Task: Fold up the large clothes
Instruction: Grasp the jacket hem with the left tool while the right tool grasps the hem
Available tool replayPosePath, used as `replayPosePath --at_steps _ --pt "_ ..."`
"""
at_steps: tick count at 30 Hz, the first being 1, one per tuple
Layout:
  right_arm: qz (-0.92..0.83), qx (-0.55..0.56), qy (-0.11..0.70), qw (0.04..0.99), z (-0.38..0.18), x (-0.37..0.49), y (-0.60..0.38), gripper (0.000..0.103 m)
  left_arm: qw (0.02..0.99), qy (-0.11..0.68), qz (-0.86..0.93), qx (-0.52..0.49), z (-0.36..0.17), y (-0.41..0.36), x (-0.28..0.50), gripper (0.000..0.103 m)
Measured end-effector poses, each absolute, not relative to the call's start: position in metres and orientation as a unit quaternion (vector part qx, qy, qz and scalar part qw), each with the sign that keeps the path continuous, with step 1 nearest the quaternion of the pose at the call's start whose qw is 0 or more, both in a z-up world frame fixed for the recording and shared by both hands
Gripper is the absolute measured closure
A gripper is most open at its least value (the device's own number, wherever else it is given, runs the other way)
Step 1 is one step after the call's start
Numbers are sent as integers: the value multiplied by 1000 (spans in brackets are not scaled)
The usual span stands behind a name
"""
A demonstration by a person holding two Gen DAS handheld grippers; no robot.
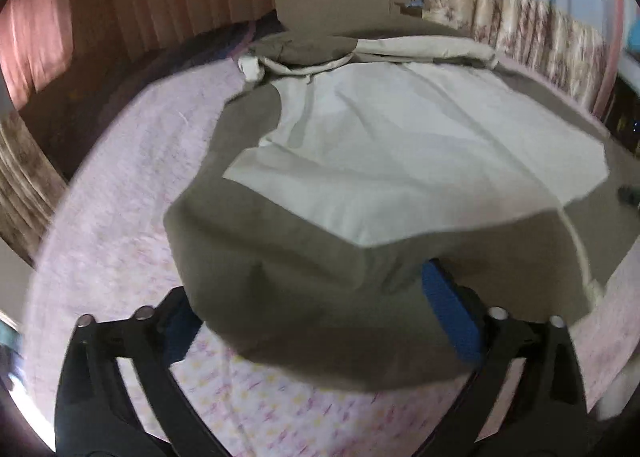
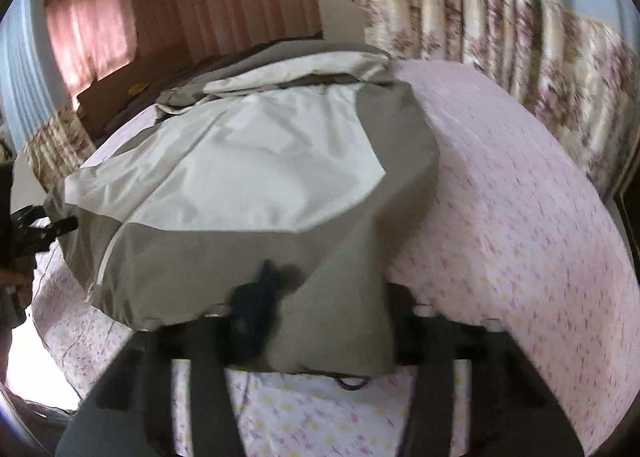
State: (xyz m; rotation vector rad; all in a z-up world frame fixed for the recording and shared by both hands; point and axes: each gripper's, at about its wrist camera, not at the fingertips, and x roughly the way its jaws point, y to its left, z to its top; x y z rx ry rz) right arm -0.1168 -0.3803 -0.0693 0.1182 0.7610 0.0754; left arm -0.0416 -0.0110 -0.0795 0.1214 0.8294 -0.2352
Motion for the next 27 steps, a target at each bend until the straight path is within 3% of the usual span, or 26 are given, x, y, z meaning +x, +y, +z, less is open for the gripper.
replayPosePath --at_steps 1,3,4,6,12,18,27 --pt "41 54 370 926 -66 -116 -380 67 907 401 -122 42 -79 -10 -40 23" --pt "46 53 366 928 -61 -116 -381 71 909 395 -121 44 -77 -13 -39 49" --pt "48 53 360 930 -57 -117 -382 75 909 395 -127 44 -76 -13 -39 52" --pt "50 56 345 936 -47 -120 -386 80 909 392 -138 37 -70 -12 -40 69" --pt "56 64 274 958 1 -130 -386 88 926 338 -165 39 -16 -5 -57 91" --pt "68 58 223 971 40 -140 -381 88 942 292 -157 50 31 4 -74 97" --pt "77 62 171 980 74 -179 -382 89 956 247 -159 21 66 21 -114 99"
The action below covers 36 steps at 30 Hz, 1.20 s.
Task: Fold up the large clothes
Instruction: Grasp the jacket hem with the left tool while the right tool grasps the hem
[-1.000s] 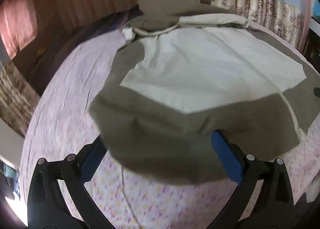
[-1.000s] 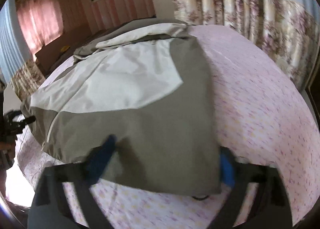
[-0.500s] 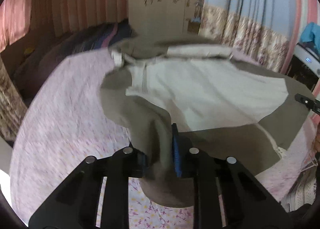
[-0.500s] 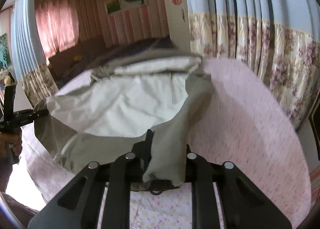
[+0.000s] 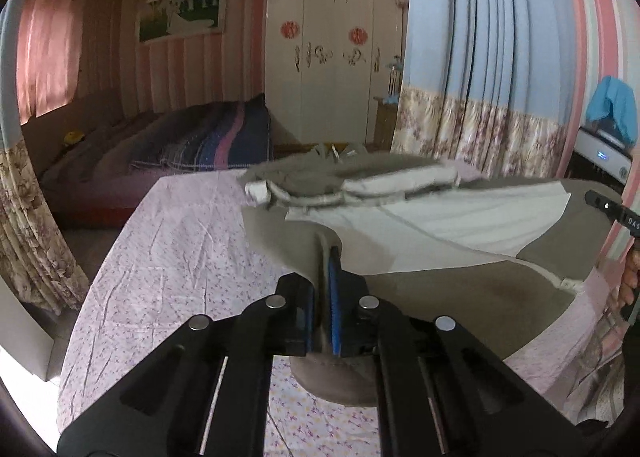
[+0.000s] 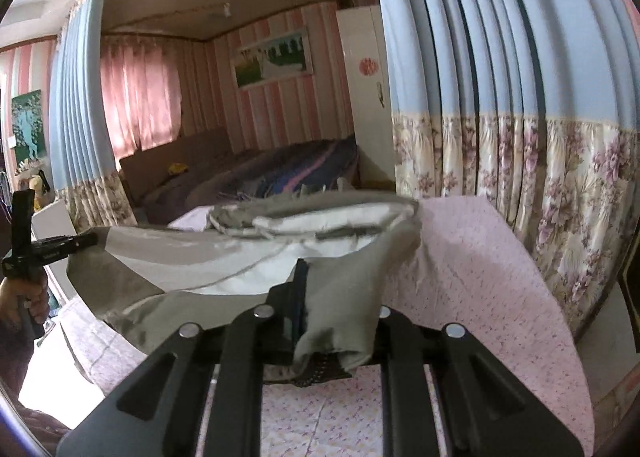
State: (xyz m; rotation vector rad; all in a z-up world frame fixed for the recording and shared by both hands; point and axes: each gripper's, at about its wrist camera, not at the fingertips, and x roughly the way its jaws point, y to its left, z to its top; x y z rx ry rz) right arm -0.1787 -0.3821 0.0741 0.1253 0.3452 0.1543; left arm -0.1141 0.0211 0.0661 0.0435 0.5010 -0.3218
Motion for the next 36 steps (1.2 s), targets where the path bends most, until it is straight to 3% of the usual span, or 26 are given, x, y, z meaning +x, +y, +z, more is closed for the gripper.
replayPosePath --at_steps 7,18,28,36 --pt "84 61 146 984 99 -193 -382 88 958 227 -174 14 93 24 -133 98" --pt "86 75 145 983 109 -122 -392 88 960 234 -151 34 98 8 -44 98" --pt "79 61 156 983 135 17 -406 88 961 237 -136 52 110 -10 83 98" --pt "50 49 210 975 114 158 -417 88 949 288 -114 54 85 -15 205 97"
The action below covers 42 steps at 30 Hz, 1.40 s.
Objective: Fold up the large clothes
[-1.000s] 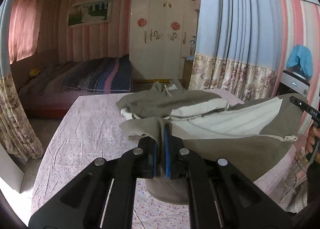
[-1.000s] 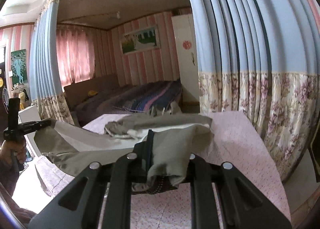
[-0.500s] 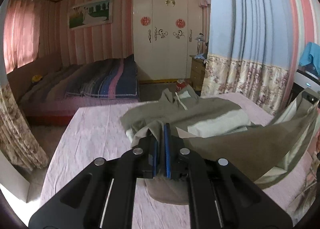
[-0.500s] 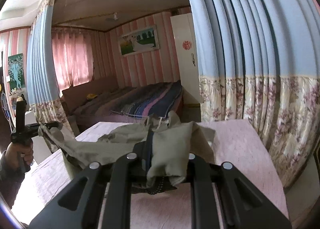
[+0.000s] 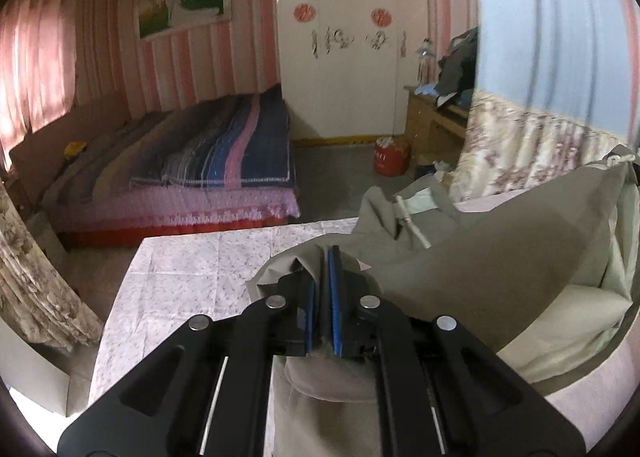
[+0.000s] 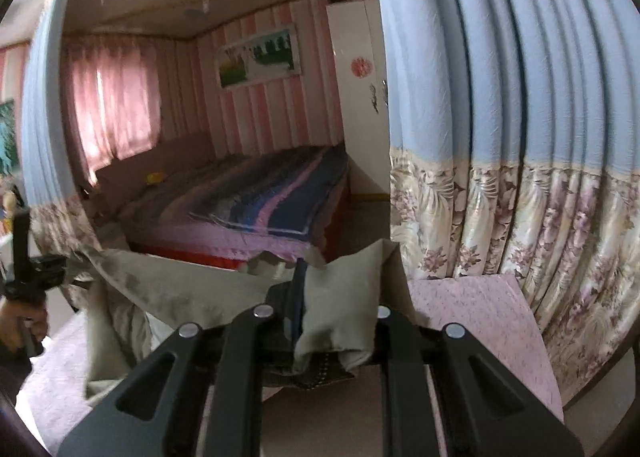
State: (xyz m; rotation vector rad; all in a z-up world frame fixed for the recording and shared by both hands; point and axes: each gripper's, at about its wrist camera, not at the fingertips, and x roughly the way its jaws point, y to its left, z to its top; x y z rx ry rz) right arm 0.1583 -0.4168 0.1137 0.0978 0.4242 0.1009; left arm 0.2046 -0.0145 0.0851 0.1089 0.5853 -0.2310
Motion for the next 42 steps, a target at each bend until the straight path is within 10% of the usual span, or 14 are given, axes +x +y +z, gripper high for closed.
replayPosePath --at_steps 13,16,19,20,21,42 --pt "10 68 327 943 39 328 -438 88 924 374 -65 47 26 -24 357 93" --pt "9 68 349 934 27 345 -435 71 911 408 -58 28 5 -20 372 90" --pt "-16 62 305 950 39 333 -439 12 911 404 -69 33 4 -20 362 43" --pt "-15 64 291 954 45 327 -441 12 917 393 -65 36 9 -19 359 10" --pt "-15 63 288 956 49 323 -442 12 927 369 -54 39 17 -17 350 4" --pt "78 15 341 937 21 192 -377 10 881 440 -161 55 -38 -36 225 3"
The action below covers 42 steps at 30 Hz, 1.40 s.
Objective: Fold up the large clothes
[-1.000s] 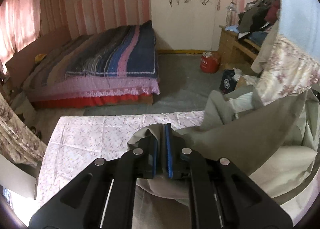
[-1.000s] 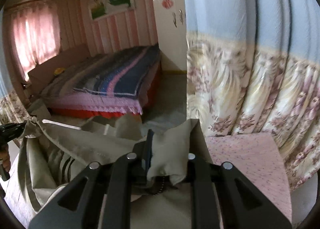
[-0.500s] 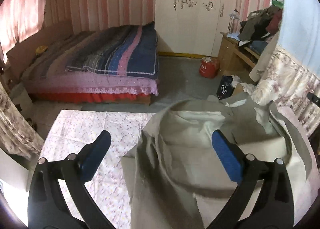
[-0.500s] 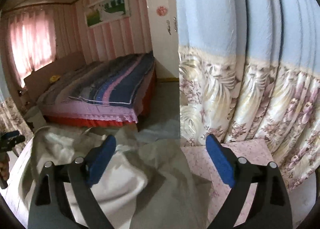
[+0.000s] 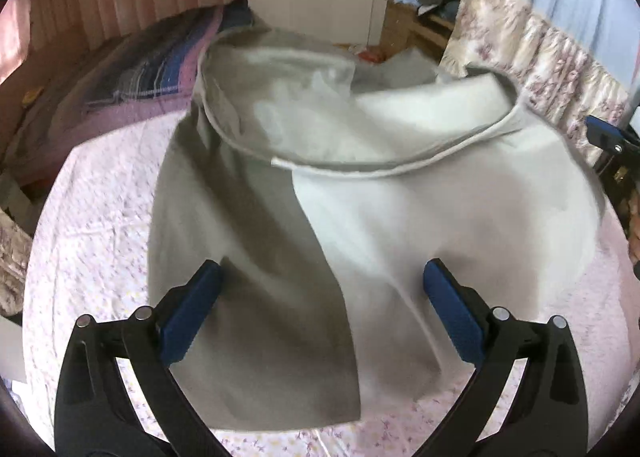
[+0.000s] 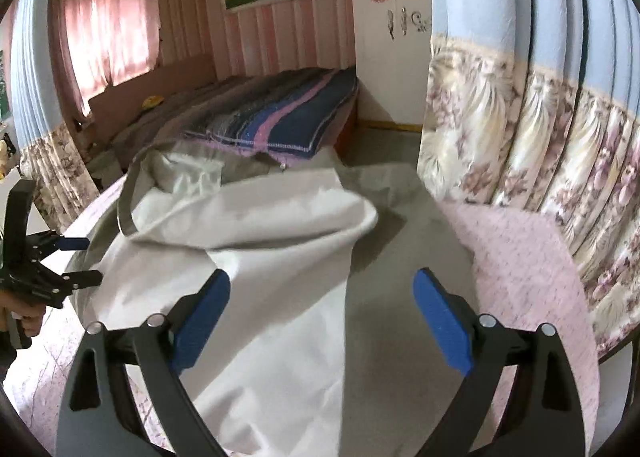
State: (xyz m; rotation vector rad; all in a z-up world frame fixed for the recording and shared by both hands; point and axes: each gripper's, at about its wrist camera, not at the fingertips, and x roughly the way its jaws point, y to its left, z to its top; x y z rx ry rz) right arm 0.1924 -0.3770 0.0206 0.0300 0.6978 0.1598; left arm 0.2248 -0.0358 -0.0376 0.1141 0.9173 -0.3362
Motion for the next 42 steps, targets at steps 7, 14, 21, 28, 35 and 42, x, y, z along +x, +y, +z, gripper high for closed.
replayPosePath --at_steps 7,14,21,28,35,42 --pt "63 -24 402 913 -6 232 -355 10 868 478 -132 28 -44 -46 278 3" --pt "62 -50 438 895 -27 286 -344 7 867 490 -84 26 -61 -56 338 3" --pt "24 -8 443 896 -37 342 -369 7 888 456 -14 -55 -61 -26 401 3" --pt "30 28 435 899 -48 399 -385 6 894 443 45 -49 -65 -12 451 3" --pt "-72 76 427 898 -60 423 -440 6 884 454 92 -64 -86 23 474 3" --pt "-104 96 397 907 -34 391 -470 5 892 442 87 -39 -75 39 465 4"
